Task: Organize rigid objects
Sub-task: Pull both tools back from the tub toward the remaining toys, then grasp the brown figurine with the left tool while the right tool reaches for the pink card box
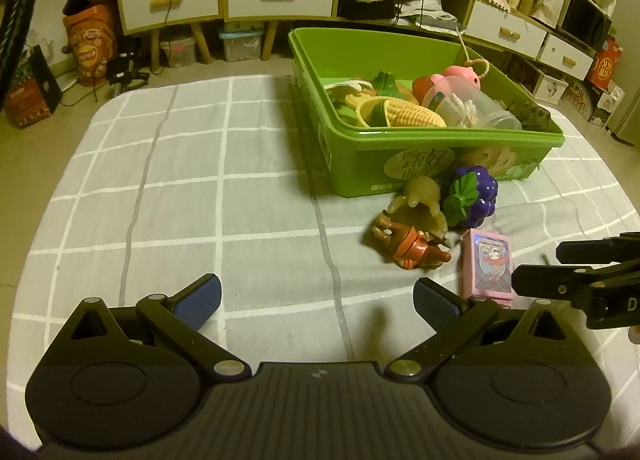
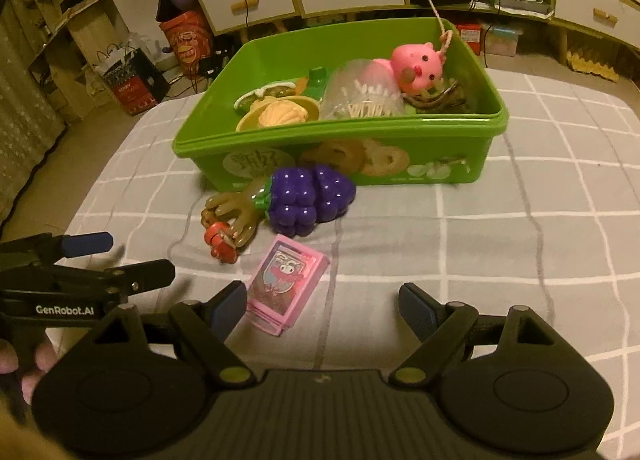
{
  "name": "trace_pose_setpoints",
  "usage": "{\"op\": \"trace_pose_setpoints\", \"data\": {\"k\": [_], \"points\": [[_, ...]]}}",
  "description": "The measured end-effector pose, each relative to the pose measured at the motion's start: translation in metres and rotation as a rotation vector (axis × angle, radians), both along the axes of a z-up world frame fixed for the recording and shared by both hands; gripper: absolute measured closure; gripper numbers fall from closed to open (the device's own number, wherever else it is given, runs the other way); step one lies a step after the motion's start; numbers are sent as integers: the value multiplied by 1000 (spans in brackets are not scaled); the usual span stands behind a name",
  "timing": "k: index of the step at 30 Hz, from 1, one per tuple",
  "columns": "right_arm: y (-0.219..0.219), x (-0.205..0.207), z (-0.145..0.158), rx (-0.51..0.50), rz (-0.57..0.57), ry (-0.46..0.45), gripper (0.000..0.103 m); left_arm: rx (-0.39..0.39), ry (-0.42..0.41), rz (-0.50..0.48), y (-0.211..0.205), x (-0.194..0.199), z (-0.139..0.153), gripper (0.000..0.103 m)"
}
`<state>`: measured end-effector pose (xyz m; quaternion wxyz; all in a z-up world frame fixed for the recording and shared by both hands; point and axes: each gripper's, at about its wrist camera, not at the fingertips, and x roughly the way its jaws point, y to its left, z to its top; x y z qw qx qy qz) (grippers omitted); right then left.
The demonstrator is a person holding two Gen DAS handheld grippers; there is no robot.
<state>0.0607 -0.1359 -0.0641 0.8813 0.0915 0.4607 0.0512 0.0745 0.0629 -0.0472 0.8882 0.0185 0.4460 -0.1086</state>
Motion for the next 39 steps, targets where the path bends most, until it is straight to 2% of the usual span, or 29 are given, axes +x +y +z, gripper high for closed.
{"op": "trace_pose_setpoints", "data": {"k": [9, 13, 18, 25, 30, 39], "points": [[12, 3, -11, -45, 16, -69, 49, -12, -59, -56, 4, 2, -10, 2], [18, 3, -18, -94, 28, -77, 51, -45, -72, -58, 9, 6, -15, 2], [15, 4, -18, -99, 26, -84, 51, -78, -80, -90, 9, 8, -18, 3], [-2, 2, -17, -76, 3, -67, 51, -114, -86, -165, -5, 10, -21, 13], [-6, -4, -18, -79, 33, -69, 51, -108, -105, -218, -18, 11, -25, 16], [-3, -11, -18, -77, 111, -76, 51, -156, -100, -273, -35, 10, -25, 25]]}}
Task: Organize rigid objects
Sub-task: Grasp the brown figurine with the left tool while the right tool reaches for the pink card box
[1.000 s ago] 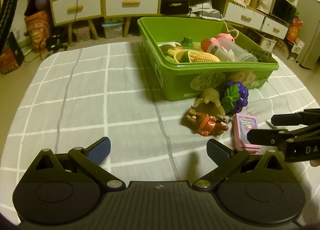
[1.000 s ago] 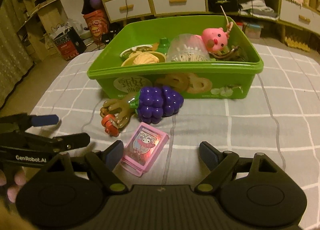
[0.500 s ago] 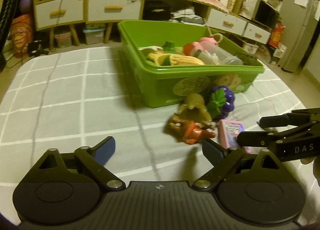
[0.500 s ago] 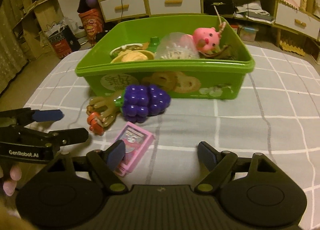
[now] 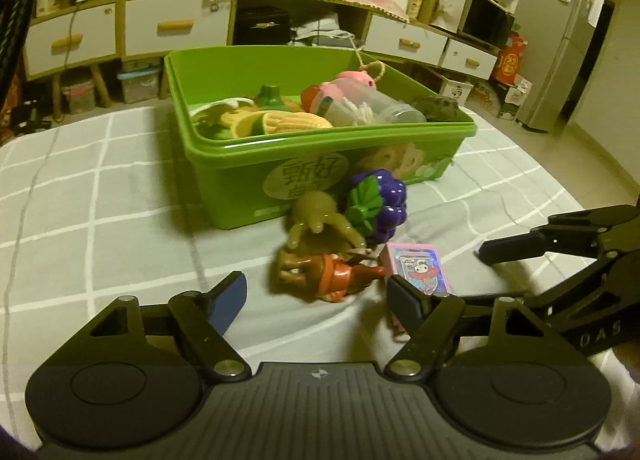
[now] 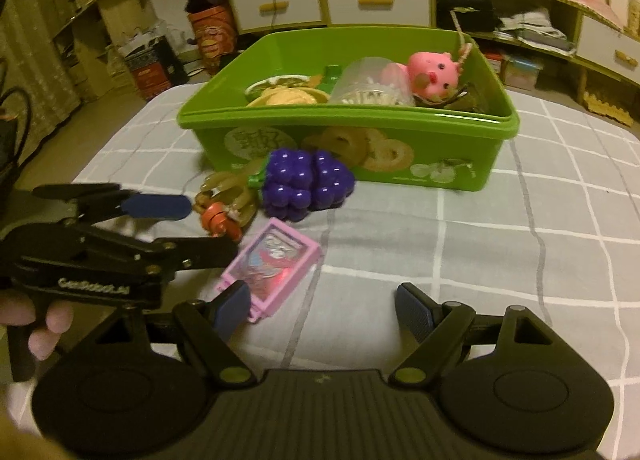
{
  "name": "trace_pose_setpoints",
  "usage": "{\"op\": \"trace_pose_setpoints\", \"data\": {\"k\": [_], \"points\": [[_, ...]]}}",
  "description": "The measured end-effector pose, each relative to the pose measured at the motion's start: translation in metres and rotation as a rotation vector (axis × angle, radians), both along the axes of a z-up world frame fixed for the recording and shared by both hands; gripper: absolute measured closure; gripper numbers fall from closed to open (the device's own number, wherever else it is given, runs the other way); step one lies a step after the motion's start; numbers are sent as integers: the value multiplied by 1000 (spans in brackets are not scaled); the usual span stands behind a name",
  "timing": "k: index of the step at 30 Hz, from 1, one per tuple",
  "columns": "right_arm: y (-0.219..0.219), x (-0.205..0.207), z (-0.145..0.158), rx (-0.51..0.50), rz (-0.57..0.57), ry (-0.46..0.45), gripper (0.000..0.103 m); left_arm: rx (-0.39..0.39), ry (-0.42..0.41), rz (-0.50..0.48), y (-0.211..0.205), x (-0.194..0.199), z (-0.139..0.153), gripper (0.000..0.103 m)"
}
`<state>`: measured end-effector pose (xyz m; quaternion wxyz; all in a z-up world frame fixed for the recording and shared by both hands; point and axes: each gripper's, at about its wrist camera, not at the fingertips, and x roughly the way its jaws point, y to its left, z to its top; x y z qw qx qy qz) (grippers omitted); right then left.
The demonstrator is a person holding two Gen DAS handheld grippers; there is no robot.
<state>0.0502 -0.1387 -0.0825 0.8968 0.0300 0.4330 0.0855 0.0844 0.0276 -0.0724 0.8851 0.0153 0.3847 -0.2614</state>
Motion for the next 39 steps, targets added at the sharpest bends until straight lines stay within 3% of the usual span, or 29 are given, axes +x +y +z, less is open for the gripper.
{"op": "trace_pose_setpoints", "data": {"k": [3, 9, 19, 27, 32, 35, 37, 39], "points": [[3, -1, -1, -4, 23, -4, 51, 4, -3, 8, -4, 0, -1, 28], [8, -2, -2, -24, 57, -9, 51, 49, -21, 2, -10, -2, 0, 43], [19, 0, -3, -53, 115, -23, 51, 78, -2, 3, 4, -8, 3, 44], [30, 1, -10, -145, 170, -62, 51, 104, 4, 17, 16, -11, 4, 43], [31, 2, -11, -159, 188, -85, 51, 87, -14, 3, 13, -12, 3, 30], [32, 2, -11, -157, 208, -99, 60, 105, -20, 0, 9, -12, 1, 32], [34, 1, -10, -160, 221, -106, 73, 116, -27, 4, 7, -12, 1, 34], [37, 0, -9, -169, 230, -108, 76, 120, -30, 10, 7, -11, 1, 40]]}}
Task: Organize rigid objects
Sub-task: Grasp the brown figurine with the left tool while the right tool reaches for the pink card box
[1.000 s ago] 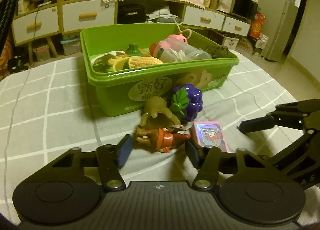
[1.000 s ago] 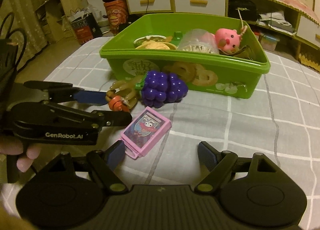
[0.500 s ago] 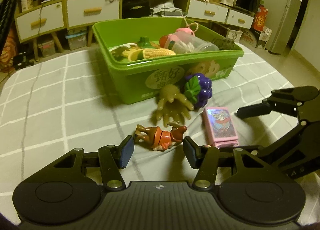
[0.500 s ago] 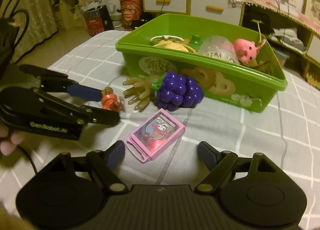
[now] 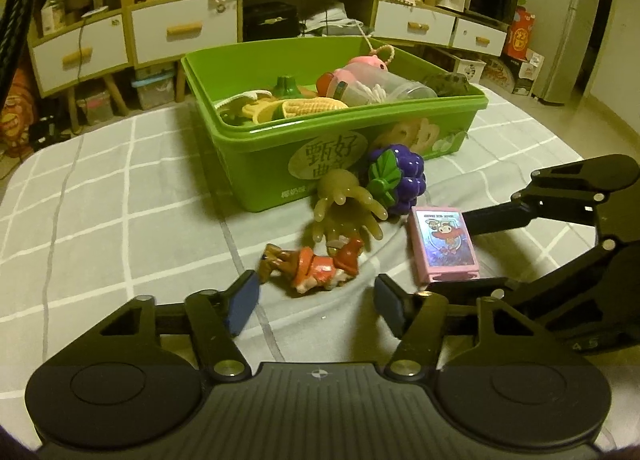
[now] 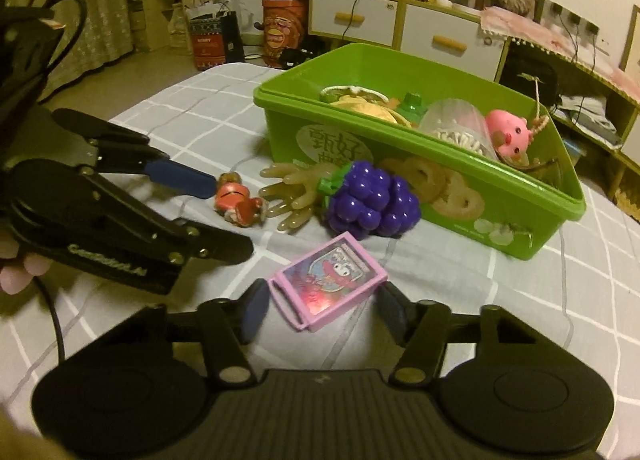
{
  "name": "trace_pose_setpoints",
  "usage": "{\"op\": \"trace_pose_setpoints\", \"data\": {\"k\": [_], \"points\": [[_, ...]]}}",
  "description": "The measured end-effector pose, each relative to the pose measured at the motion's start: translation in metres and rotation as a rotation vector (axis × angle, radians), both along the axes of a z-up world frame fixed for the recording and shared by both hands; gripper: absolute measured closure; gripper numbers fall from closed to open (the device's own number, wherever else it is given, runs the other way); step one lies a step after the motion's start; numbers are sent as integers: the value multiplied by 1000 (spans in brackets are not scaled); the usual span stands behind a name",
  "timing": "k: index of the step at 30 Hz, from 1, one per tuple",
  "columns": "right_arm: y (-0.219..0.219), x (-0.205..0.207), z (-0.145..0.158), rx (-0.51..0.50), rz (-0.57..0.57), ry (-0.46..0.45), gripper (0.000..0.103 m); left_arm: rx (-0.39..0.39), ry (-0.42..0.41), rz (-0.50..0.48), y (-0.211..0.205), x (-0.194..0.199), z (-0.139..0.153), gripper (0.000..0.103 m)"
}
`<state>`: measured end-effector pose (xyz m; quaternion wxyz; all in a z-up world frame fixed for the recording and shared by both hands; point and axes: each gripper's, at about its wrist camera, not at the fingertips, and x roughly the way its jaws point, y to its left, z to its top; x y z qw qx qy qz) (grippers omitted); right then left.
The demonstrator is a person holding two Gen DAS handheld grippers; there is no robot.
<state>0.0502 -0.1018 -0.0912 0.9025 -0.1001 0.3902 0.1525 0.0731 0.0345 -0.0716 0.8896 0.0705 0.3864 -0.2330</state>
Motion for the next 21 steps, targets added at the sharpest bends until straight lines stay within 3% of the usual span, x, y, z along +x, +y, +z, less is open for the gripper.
{"op": "trace_pose_setpoints", "data": {"k": [5, 9, 10, 12, 13, 14, 21], "points": [[3, 0, 1, -6, 4, 5, 80, -4, 1, 15, 3, 2, 1, 49], [4, 0, 2, -13, 3, 10, 82, -4, 2, 18, 4, 2, 1, 50], [4, -1, 3, -14, 2, 11, 83, -2, 0, 17, 3, 2, 1, 49], [4, -1, 3, -13, 1, 12, 83, 0, -3, 13, 2, 1, 0, 36], [4, -1, 3, -13, 1, 13, 83, 5, -9, 19, 1, 1, 0, 25], [3, -1, 3, -12, 1, 13, 83, 12, -18, 27, 0, 1, -2, 22], [2, 0, 4, -9, -5, 19, 84, 1, -37, 63, -3, 6, -6, 23]]}}
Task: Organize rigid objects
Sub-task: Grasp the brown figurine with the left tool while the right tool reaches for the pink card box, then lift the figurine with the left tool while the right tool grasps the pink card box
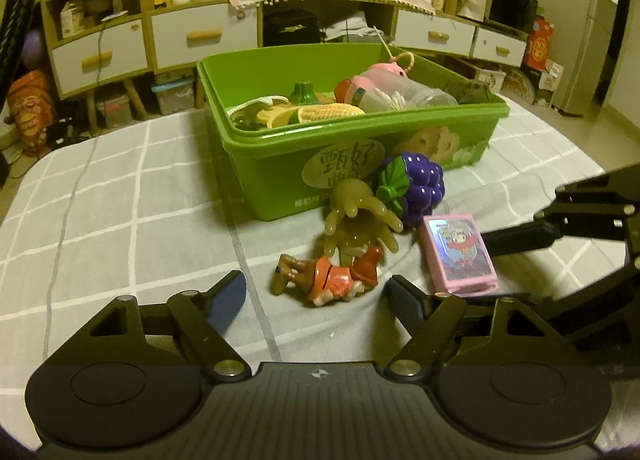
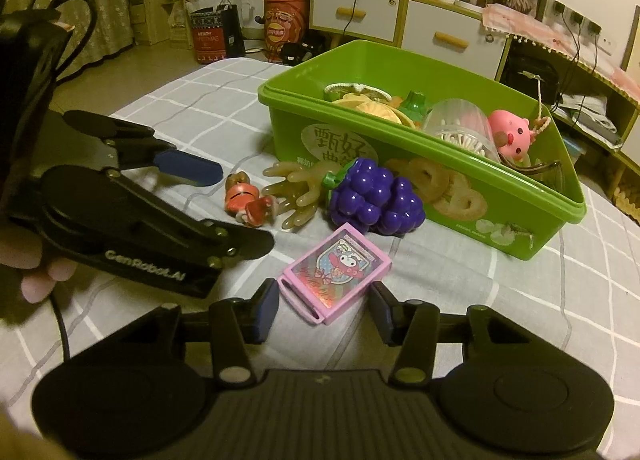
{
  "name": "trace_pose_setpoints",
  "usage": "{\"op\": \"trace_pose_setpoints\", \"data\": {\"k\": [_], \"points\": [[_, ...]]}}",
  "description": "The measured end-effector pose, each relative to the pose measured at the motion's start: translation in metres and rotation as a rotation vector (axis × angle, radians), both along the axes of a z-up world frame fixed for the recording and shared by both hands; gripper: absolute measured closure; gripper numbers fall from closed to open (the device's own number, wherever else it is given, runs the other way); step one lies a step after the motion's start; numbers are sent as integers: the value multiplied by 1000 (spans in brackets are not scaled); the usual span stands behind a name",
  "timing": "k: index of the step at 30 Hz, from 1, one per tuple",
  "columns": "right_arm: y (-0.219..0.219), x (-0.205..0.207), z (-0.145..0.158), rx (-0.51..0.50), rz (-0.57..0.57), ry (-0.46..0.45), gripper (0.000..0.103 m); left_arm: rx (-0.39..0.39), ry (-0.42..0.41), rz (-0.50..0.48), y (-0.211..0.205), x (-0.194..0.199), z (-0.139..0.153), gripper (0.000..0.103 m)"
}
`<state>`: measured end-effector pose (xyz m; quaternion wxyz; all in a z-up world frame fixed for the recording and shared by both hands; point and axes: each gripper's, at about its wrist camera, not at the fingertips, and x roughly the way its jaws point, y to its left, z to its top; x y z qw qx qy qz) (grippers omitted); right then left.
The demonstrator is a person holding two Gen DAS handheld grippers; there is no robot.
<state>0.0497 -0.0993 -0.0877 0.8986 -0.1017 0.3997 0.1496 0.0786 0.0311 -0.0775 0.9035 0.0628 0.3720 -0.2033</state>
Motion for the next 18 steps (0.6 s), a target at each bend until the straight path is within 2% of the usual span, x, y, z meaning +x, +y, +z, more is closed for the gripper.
{"op": "trace_pose_setpoints", "data": {"k": [3, 5, 6, 10, 13, 18], "points": [[0, 0, 0, 3, -2, 3, 85, -3, -12, 1, -1, 0, 0, 29], [0, 0, 1, 2, -3, 4, 86, 3, -17, -12, -3, -1, 1, 42], [0, 0, 1, 2, -3, 6, 86, 5, -14, -17, -4, -1, 2, 44], [1, 2, 4, 6, -12, 18, 93, 19, 0, -25, -6, -2, 4, 44], [-2, 4, 9, 45, -22, 29, 96, 13, 18, -14, -5, -2, 6, 44], [-10, 7, 12, 95, -51, 67, 97, 19, 40, 9, -2, -1, 8, 44]]}}
